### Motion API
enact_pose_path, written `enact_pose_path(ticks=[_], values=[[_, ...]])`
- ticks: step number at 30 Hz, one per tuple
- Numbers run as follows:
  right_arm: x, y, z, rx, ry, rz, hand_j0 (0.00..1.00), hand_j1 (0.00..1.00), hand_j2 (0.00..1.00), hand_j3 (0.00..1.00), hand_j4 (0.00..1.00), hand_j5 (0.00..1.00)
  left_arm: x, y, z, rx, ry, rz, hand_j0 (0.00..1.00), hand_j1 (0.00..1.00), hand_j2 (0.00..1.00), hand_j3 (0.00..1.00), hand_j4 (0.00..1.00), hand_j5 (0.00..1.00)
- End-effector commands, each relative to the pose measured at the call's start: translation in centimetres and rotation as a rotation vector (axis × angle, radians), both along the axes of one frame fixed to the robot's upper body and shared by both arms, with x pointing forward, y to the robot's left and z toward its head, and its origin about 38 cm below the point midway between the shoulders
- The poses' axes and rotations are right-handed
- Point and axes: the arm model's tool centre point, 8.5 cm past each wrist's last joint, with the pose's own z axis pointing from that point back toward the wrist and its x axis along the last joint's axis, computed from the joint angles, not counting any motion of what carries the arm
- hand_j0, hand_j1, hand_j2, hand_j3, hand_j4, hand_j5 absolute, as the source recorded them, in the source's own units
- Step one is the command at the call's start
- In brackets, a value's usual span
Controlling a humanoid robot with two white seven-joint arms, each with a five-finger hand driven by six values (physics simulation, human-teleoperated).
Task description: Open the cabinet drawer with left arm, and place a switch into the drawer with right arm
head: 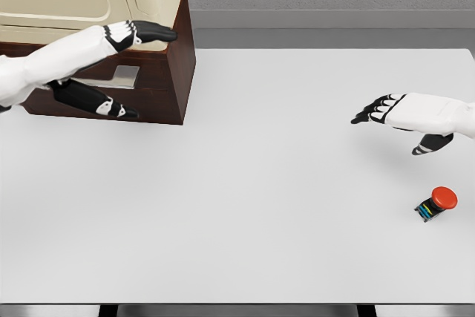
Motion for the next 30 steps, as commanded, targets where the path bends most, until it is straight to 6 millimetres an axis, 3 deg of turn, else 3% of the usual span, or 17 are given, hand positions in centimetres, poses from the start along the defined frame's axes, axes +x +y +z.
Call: enact_pose_path(ticks=[1,9,16,19,22,25,27,30], values=[[0.0,0.0,0.0,0.001,0.0,0.0,1.0,1.0,1.0,1.0,1.0,1.0,-0.2,1.6,0.7,-0.003,-0.001,0.041,1.0,1.0,1.0,1.0,1.0,1.0],[0.0,-0.5,0.5,-0.005,-0.007,-0.011,1.0,1.0,1.0,1.0,1.0,1.0,-0.2,1.4,0.5,-0.002,0.005,0.035,1.0,1.0,1.0,1.0,1.0,1.0],[-1.4,-3.0,0.3,-0.077,0.024,-0.037,1.0,1.0,1.0,1.0,1.0,1.0,-0.2,1.3,0.6,0.016,0.011,0.025,1.0,1.0,1.0,1.0,1.0,1.0],[-1.5,-3.0,1.1,-0.079,0.005,0.001,1.0,1.0,1.0,1.0,1.0,1.0,-0.4,1.0,0.5,0.11,0.031,-0.027,1.0,1.0,1.0,1.0,1.0,1.0],[-1.7,-3.5,1.3,-0.092,0.005,-0.005,1.0,1.0,1.0,1.0,1.0,1.0,-1.2,0.8,-0.8,0.329,0.105,-0.133,1.0,1.0,1.0,1.0,1.0,1.0],[-2.0,-4.1,1.4,-0.107,0.012,-0.015,1.0,1.0,1.0,1.0,1.0,1.0,-1.3,1.6,0.7,0.352,0.098,-0.129,1.0,1.0,1.0,1.0,1.0,1.0],[-2.2,-4.4,1.7,-0.119,0.008,-0.002,1.0,1.0,1.0,1.0,1.0,1.0,-1.2,2.0,3.7,0.346,0.061,-0.123,1.0,1.0,1.0,1.0,1.0,1.0],[-2.5,-5.1,2.2,-0.134,0.008,-0.002,1.0,1.0,1.0,1.0,1.0,1.0,-1.3,2.0,4.3,0.314,0.071,-0.128,1.0,1.0,1.0,1.0,1.0,1.0]])
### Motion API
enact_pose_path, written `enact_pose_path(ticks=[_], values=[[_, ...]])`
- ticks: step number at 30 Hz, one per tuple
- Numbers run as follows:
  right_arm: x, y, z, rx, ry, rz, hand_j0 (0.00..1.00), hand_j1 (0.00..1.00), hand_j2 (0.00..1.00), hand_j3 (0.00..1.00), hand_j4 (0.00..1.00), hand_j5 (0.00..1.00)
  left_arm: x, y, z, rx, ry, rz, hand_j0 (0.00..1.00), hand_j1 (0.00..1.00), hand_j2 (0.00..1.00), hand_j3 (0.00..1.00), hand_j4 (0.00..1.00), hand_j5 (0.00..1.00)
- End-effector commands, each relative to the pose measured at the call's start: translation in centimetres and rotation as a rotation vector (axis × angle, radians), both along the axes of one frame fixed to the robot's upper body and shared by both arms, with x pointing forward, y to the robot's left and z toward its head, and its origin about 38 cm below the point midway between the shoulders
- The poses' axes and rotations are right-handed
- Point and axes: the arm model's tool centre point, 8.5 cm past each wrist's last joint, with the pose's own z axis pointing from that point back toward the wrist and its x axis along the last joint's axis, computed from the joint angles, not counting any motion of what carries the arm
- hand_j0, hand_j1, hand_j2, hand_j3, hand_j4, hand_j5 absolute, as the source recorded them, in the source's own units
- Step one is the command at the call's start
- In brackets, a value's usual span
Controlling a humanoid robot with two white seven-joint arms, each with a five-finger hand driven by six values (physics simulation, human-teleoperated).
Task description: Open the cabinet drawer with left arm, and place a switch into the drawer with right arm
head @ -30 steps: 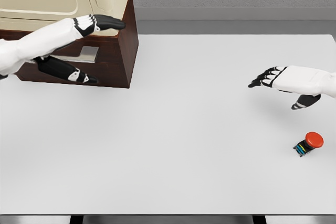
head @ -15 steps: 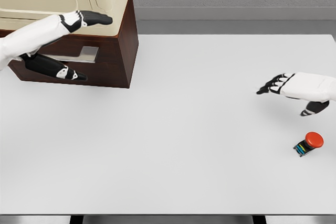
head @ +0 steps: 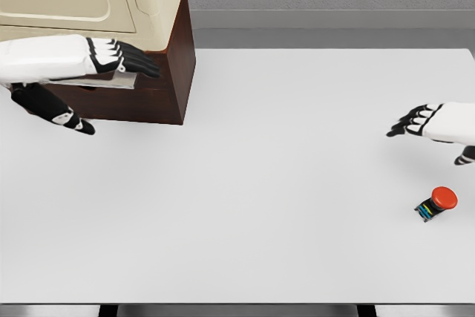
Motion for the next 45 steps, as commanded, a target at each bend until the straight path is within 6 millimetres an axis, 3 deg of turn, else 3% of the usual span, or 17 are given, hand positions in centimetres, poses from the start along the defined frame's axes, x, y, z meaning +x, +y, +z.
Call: enact_pose_path(ticks=[1,4,6,12,17,25,30,31,39,45], values=[[-0.2,-0.6,0.6,-0.013,-0.005,-0.004,1.0,1.0,1.0,1.0,1.0,1.0,-0.1,0.2,0.2,-0.015,0.026,0.0,1.0,1.0,1.0,1.0,1.0,1.0],[-0.9,-1.2,-0.1,-0.008,0.033,-0.013,1.0,1.0,1.0,1.0,1.0,1.0,-0.4,1.0,0.2,0.014,0.039,0.009,1.0,1.0,1.0,1.0,1.0,1.0],[-1.4,-1.3,-0.2,-0.004,0.049,0.003,1.0,1.0,1.0,1.0,1.0,1.0,0.3,1.7,-0.7,0.081,0.16,0.114,1.0,1.0,1.0,1.0,1.0,1.0],[-2.1,-1.7,-1.5,-0.007,0.089,-0.004,1.0,1.0,1.0,1.0,1.0,1.0,0.4,1.7,0.3,0.075,0.13,0.115,1.0,1.0,1.0,1.0,1.0,1.0],[-2.7,-2.0,-2.2,0.033,0.13,-0.021,1.0,1.0,1.0,1.0,1.0,1.0,1.0,2.5,-0.9,0.081,0.208,0.207,1.0,1.0,1.0,1.0,1.0,1.0],[-3.1,-3.4,-3.2,0.02,0.164,-0.063,1.0,1.0,1.0,1.0,1.0,1.0,1.5,3.5,-1.6,0.134,0.19,0.306,1.0,1.0,1.0,1.0,1.0,1.0],[-3.7,-3.4,-4.2,0.023,0.195,-0.063,1.0,1.0,1.0,1.0,1.0,1.0,1.6,3.9,-1.3,0.105,0.186,0.322,1.0,1.0,1.0,1.0,1.0,1.0],[-3.7,-3.4,-4.2,0.023,0.196,-0.062,1.0,1.0,1.0,1.0,1.0,1.0,1.6,4.1,-0.6,0.098,0.163,0.331,1.0,1.0,1.0,1.0,1.0,1.0],[-4.0,-2.8,-4.4,0.037,0.204,-0.048,1.0,1.0,1.0,1.0,1.0,1.0,2.6,5.5,-1.8,0.11,0.219,0.445,1.0,1.0,1.0,1.0,1.0,1.0],[-4.1,-2.4,-4.1,0.047,0.205,-0.036,1.0,1.0,1.0,1.0,1.0,1.0,2.9,5.3,-2.5,0.114,0.227,0.446,1.0,1.0,1.0,1.0,1.0,1.0]])
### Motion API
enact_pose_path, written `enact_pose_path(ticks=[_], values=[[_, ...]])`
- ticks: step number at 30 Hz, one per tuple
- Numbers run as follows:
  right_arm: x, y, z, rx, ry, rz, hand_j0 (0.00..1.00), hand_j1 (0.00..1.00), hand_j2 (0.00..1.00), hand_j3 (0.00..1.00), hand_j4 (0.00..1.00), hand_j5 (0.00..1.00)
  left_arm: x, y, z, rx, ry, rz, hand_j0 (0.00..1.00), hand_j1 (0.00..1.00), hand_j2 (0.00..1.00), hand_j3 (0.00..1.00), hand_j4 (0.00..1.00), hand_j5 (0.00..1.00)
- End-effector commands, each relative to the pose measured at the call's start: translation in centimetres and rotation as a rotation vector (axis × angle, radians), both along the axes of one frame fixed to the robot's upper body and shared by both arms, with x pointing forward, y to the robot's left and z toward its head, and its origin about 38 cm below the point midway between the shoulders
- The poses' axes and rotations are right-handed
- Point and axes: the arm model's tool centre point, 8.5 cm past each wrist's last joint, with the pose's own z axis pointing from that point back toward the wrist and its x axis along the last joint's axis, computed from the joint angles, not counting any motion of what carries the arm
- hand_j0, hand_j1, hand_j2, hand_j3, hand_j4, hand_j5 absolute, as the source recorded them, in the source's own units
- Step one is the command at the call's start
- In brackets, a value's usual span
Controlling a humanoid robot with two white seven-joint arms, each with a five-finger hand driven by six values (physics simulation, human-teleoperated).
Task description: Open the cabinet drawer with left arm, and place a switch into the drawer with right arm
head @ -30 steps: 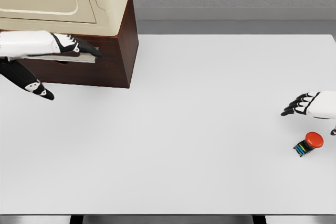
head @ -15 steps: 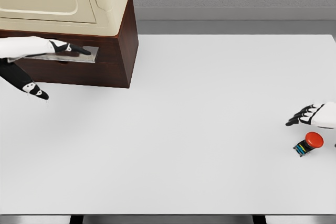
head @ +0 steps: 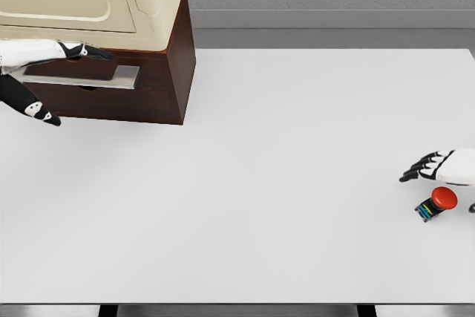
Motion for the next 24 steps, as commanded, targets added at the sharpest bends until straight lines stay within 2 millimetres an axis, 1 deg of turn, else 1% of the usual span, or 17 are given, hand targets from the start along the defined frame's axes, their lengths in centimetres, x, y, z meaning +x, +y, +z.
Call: enact_pose_path(ticks=[1,2,5,8,10,14,17,18,22,24], values=[[-0.1,0.1,0.4,0.005,0.0,0.003,1.0,1.0,1.0,1.0,1.0,1.0,0.3,0.2,0.0,-0.007,0.002,0.011,1.0,1.0,1.0,1.0,1.0,1.0],[-0.2,0.2,0.4,0.006,0.0,0.007,1.0,1.0,1.0,1.0,1.0,1.0,0.7,0.3,-0.4,-0.014,0.009,0.022,1.0,1.0,1.0,1.0,1.0,1.0],[-0.4,0.4,0.4,0.022,0.013,0.007,1.0,1.0,1.0,1.0,1.0,1.0,1.0,0.7,-0.6,-0.012,0.027,0.058,1.0,1.0,1.0,1.0,1.0,1.0],[-0.7,0.3,0.1,0.02,0.025,0.007,1.0,1.0,1.0,1.0,1.0,1.0,1.1,0.8,-0.7,-0.012,0.028,0.063,1.0,1.0,1.0,1.0,1.0,1.0],[-0.9,0.2,0.0,0.03,0.036,0.002,1.0,1.0,1.0,1.0,1.0,1.0,1.0,0.6,-1.6,-0.014,0.048,0.057,1.0,1.0,1.0,1.0,1.0,1.0],[-1.1,0.3,-0.2,0.058,0.051,-0.006,1.0,1.0,1.0,1.0,1.0,1.0,0.9,0.7,-2.1,-0.015,0.062,0.06,1.0,1.0,1.0,1.0,1.0,1.0],[-1.3,0.3,-0.4,0.059,0.059,-0.008,1.0,1.0,1.0,1.0,1.0,1.0,0.9,0.8,-2.2,-0.013,0.063,0.064,1.0,1.0,1.0,1.0,1.0,1.0],[-1.3,0.2,-0.5,0.059,0.061,-0.009,1.0,1.0,1.0,1.0,1.0,1.0,1.0,1.0,-1.7,-0.018,0.051,0.069,1.0,1.0,1.0,1.0,1.0,1.0],[-1.3,0.2,-0.5,0.059,0.062,-0.01,1.0,1.0,1.0,1.0,1.0,1.0,1.0,1.8,-2.2,-0.034,0.058,0.098,1.0,1.0,1.0,1.0,1.0,1.0],[-1.3,0.1,-0.5,0.06,0.061,-0.013,1.0,1.0,1.0,1.0,1.0,1.0,1.0,1.9,-2.1,-0.033,0.056,0.099,1.0,1.0,1.0,1.0,1.0,1.0]])
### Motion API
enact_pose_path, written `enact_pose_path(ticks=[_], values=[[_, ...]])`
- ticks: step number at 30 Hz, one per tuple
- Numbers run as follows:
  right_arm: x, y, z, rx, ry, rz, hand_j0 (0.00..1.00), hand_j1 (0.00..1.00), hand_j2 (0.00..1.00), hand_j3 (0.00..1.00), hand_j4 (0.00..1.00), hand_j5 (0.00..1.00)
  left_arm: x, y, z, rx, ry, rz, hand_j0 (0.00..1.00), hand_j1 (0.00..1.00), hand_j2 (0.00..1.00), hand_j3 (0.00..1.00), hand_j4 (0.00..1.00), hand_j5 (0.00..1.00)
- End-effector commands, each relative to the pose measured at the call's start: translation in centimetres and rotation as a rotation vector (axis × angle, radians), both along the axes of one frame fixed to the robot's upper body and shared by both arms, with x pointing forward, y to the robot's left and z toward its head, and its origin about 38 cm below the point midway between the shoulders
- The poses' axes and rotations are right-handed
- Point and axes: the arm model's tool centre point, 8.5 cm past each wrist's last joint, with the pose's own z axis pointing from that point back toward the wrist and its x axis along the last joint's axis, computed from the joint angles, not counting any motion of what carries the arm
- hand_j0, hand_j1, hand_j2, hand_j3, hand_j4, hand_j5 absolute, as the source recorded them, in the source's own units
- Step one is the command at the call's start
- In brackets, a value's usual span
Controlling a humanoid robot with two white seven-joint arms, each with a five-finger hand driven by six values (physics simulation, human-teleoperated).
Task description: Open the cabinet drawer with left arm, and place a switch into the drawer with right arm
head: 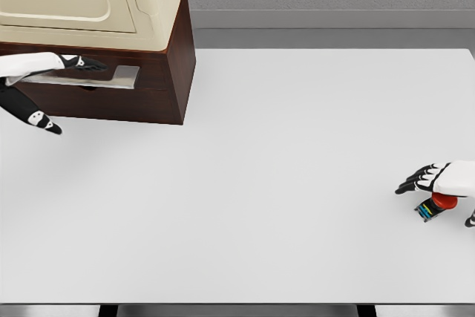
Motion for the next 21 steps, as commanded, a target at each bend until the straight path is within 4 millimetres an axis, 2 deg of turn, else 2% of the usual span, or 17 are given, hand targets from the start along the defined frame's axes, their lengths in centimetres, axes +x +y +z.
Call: enact_pose_path(ticks=[1,9,21], values=[[0.1,-0.1,0.2,0.004,-0.003,-0.008,0.99,0.99,0.99,0.99,0.99,0.99,0.2,0.2,0.5,-0.006,-0.014,0.009,1.0,1.0,1.0,1.0,1.0,1.0],[0.1,-0.1,0.3,0.003,-0.008,-0.008,0.92,0.92,0.92,0.92,0.92,0.92,0.6,0.5,0.3,-0.009,-0.012,0.026,1.0,1.0,1.0,1.0,1.0,1.0],[-0.1,0.1,0.1,0.036,0.011,-0.014,0.88,0.88,0.88,0.88,0.88,0.88,0.5,0.4,-1.0,-0.011,0.016,0.026,1.0,1.0,1.0,1.0,1.0,1.0]])
